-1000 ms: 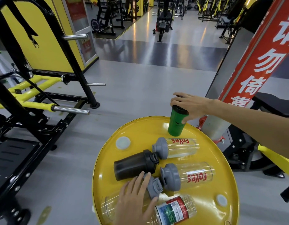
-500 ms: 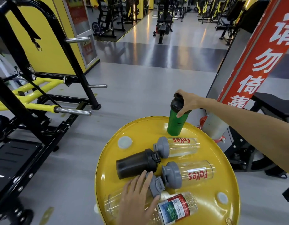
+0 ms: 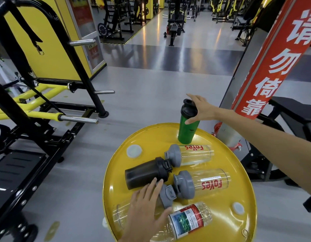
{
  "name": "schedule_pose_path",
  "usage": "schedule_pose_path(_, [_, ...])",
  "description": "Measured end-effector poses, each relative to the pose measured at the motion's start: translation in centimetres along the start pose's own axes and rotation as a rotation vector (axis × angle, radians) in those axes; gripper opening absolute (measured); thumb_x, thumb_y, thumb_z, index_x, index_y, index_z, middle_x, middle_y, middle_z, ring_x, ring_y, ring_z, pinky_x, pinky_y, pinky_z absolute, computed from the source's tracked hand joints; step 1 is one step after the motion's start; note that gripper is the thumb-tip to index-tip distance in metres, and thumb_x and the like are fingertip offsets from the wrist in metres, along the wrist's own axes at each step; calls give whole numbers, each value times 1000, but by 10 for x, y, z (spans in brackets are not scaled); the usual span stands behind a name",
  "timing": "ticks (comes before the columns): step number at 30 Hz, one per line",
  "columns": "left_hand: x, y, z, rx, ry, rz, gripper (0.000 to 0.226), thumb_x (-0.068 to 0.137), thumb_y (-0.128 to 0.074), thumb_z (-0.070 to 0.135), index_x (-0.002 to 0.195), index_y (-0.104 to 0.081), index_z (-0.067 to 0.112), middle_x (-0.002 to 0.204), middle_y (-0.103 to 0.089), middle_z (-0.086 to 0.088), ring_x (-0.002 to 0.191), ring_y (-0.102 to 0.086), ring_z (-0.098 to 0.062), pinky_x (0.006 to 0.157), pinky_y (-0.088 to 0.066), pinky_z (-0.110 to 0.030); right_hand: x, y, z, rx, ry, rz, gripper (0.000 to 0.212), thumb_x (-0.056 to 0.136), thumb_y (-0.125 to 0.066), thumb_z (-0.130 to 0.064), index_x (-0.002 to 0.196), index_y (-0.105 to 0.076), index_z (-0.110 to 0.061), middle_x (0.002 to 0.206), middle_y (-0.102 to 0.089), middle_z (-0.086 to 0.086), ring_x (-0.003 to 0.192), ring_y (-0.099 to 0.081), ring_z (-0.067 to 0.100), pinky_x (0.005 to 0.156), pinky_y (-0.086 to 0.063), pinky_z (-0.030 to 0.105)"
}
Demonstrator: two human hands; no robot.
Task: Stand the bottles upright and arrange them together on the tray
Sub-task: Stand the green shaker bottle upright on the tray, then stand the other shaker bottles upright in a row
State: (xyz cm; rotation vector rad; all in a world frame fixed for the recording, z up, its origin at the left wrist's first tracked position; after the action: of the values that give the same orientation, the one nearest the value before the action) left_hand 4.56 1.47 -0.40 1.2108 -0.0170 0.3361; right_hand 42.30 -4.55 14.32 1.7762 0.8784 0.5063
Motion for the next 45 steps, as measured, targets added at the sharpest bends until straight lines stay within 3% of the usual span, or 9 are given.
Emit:
schedule_pose_path(5, [4, -3, -5, 11, 14, -64, 89, 82, -31, 88, 155, -16, 41, 153, -43, 15, 130, -51, -9, 105, -43, -38, -81, 1, -40, -45, 259, 399, 66, 88, -66, -44, 144, -40, -19, 147, -41, 5, 135, -37, 24, 111, -38, 47])
schedule_pose_path(8, [7, -2, -6, -6, 1, -114, 95, 77, -34, 88, 155, -3, 44, 159, -29, 18, 139, -39, -8, 112, -31, -36, -129, -36, -53, -32, 307, 181, 48, 92, -59, -49, 134, -54, -24, 139, -54, -3, 129, -46, 12, 109, -42, 40])
schedule_pose_path(11, [6, 0, -5, 20, -19, -90, 96, 75, -40, 89, 154, -25, 36, 144, -53, 15, 120, -58, -7, 96, -50, -34, -166, -97, -40, -79, 244, -250, 69, 87, -62, -60, 146, -40, -35, 153, -39, -10, 139, -34, 9, 115, -30, 30])
schedule_pose_path(15, [4, 0, -3, -3, -24, -68, 93, 76, -44, 86, 152, -32, 34, 140, -57, 14, 115, -60, -7, 93, -53, -34, -190, -136, -21, -111, 189, -437, 100, 79, -75, -49, 155, -12, -37, 158, -27, -8, 142, -28, 13, 112, -29, 27])
schedule_pose_path(19, [5, 3, -2, 27, 2, -113, 92, 76, -44, 88, 150, -36, 33, 138, -58, 14, 114, -61, -6, 91, -54, -34, -190, -151, -18, -216, 168, -366, 106, 78, -77, -38, 157, -7, -29, 160, -24, -4, 145, -24, 16, 116, -18, 29])
schedule_pose_path(31, [6, 8, -1, 36, 65, -254, 100, 72, -41, 93, 150, -35, 31, 135, -61, 13, 109, -64, -6, 84, -54, -30, -187, -161, -16, -151, 123, -217, 97, 69, -75, -25, 151, -24, -28, 151, -37, -7, 140, -31, 13, 112, -19, 24])
schedule_pose_path(36, [16, 7, -6, -42, 87, -400, 113, 75, -62, 75, 156, 8, 37, 163, -12, 17, 148, -19, -8, 118, -16, -30, -189, -163, -16, -158, 129, -201, 98, 69, -77, -27, 152, -23, -27, 151, -36, -7, 140, -31, 13, 113, -19, 26])
schedule_pose_path(41, [23, 7, -11, -207, 48, -416, 113, 67, -81, 61, 154, -13, 38, 156, -30, 15, 139, -34, -9, 113, -30, -27, -191, -164, -15, -163, 119, -193, 99, 69, -76, -28, 153, -22, -27, 153, -34, -8, 141, -30, 12, 113, -18, 25])
schedule_pose_path(45, [28, 33, -9, -442, 32, -303, 102, 53, -85, 57, 137, -27, 49, 135, -42, 30, 125, -42, 8, 107, -35, -14, -192, -163, -16, -157, 120, -182, 98, 70, -74, -26, 152, -22, -28, 152, -34, -9, 141, -29, 11, 114, -17, 25])
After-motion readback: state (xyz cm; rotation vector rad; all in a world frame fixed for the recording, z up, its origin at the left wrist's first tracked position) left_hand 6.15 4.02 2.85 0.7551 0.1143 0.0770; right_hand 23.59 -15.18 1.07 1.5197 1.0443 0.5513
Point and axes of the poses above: each hand's wrist, its own x-axis towards the middle knuckle, its own y-axis out of the back of the hand, z = x × y, the point moved 5 cm from there along x, towards the middle knuckle
